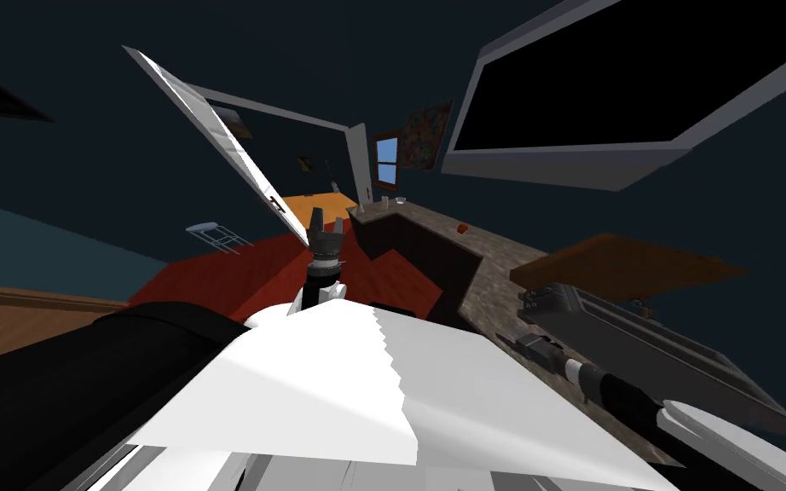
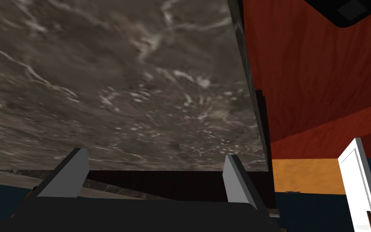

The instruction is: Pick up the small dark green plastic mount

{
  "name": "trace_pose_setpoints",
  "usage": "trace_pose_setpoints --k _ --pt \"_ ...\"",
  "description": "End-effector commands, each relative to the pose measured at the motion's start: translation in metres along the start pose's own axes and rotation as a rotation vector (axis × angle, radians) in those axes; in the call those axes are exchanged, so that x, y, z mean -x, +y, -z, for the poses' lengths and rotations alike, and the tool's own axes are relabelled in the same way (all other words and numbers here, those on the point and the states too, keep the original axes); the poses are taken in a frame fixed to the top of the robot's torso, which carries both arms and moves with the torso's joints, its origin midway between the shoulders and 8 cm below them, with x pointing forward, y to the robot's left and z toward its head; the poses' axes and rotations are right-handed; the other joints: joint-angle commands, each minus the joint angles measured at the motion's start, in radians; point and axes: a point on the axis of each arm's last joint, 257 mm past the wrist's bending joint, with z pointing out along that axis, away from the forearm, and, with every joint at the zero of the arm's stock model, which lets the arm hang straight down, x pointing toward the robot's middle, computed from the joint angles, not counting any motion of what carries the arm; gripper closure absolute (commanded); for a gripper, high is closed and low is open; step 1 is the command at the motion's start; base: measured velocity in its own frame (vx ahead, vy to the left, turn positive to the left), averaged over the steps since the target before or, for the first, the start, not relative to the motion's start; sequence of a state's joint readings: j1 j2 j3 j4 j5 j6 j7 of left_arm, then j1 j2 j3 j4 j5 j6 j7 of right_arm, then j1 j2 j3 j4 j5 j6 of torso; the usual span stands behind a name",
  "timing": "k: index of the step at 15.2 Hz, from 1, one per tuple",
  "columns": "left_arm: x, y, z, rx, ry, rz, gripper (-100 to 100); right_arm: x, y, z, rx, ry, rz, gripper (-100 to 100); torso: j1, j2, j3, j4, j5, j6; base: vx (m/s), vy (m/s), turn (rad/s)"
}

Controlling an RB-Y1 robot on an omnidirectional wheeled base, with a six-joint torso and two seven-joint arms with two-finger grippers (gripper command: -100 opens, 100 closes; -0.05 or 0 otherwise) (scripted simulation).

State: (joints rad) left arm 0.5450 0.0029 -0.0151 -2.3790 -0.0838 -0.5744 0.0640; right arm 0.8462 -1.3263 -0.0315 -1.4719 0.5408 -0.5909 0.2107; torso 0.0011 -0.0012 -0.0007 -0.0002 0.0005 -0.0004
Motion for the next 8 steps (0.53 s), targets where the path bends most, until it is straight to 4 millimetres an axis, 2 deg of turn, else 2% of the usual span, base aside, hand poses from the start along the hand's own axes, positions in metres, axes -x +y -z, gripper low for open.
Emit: trace_pose_setpoints --k 1,2,3,4,5,6,7,8 --pt "0.000 0.000 0.000 0.000 0.000 0.000 0 -0.001 -0.007 0.004 -0.006 0.029 0.021 -100 0.000 0.000 0.000 0.000 0.000 0.000 0.006 0.007 0.045" --pt "0.000 0.000 0.000 0.000 0.000 0.000 0 -0.019 -0.019 0.015 -0.021 0.093 0.052 -100 0.000 0.000 0.000 0.000 0.000 0.000 0.006 0.012 0.133" --pt "0.000 0.000 0.000 0.000 0.000 0.000 0 -0.018 -0.020 0.016 -0.020 0.095 0.056 -100 0.000 0.000 0.000 0.000 0.000 0.000 0.007 0.011 0.150" --pt "0.000 0.000 0.000 0.000 0.000 0.000 0 -0.034 -0.032 0.027 -0.033 0.158 0.088 -100 0.000 0.000 0.000 0.000 0.000 0.000 0.009 0.012 0.205" --pt "0.000 0.000 0.000 0.000 0.000 0.000 0 -0.034 -0.032 0.027 -0.033 0.159 0.090 -100 0.000 0.000 0.000 0.000 0.000 0.000 0.010 0.008 0.162" --pt "0.000 0.000 0.000 0.000 0.000 0.000 0 -0.050 -0.043 0.039 -0.044 0.219 0.117 -100 0.000 0.000 0.000 0.000 0.000 0.000 0.010 0.010 0.147" --pt "0.000 0.000 0.000 0.000 0.000 0.000 0 -0.049 -0.044 0.040 -0.044 0.221 0.121 -100 0.000 0.000 0.000 0.000 0.000 0.000 0.010 0.009 0.135" --pt "0.000 0.000 0.000 0.000 0.000 0.000 0 -0.063 -0.055 0.052 -0.053 0.280 0.150 -100 0.000 0.000 0.000 0.000 0.000 0.000 0.011 0.010 0.160"
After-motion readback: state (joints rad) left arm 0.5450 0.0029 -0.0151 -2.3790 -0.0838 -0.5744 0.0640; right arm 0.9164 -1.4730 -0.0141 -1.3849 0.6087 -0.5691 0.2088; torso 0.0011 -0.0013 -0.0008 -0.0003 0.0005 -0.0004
